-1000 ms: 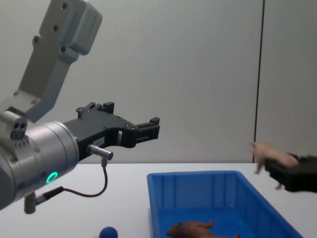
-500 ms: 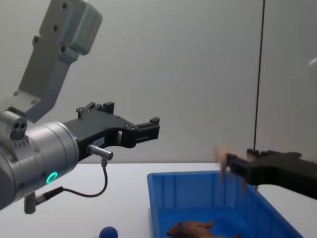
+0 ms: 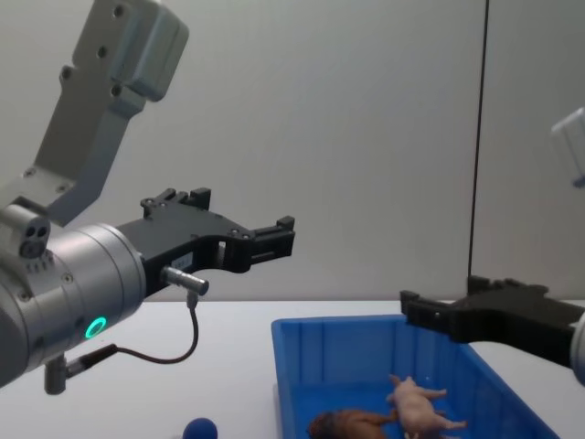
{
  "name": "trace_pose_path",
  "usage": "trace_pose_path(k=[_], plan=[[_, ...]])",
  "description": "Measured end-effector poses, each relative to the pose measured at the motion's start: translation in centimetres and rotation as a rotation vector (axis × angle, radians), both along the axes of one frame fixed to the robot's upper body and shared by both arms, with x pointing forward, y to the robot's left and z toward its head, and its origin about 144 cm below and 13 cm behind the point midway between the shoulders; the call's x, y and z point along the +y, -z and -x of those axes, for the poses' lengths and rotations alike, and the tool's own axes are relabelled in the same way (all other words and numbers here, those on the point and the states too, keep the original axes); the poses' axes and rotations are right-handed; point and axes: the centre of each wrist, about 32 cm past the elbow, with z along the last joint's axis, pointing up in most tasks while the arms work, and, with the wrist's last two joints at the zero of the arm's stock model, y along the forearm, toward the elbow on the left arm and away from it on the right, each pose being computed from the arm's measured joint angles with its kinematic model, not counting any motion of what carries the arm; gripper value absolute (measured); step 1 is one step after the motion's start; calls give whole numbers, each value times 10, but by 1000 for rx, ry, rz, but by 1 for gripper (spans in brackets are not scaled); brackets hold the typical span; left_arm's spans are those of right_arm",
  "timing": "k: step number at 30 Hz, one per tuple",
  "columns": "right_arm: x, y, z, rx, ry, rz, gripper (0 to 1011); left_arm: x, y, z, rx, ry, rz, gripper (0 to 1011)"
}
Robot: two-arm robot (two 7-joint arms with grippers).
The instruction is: Pick up the two dolls from the table and place them into the box.
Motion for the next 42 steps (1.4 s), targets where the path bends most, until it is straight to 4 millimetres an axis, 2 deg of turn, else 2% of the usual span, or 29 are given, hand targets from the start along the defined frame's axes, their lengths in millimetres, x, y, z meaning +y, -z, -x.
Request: trace_pose_path(k=[5, 22, 42], plan=[[-5, 1, 5, -14, 54, -1, 1001, 0, 0, 0, 0, 0, 0, 1001], [-27, 7, 35, -30, 198, -11, 1001, 0, 0, 0, 0, 0, 0, 1001], [-33, 9, 45, -33, 241, -13, 1001, 5, 3, 10, 123, -39, 16, 1001]])
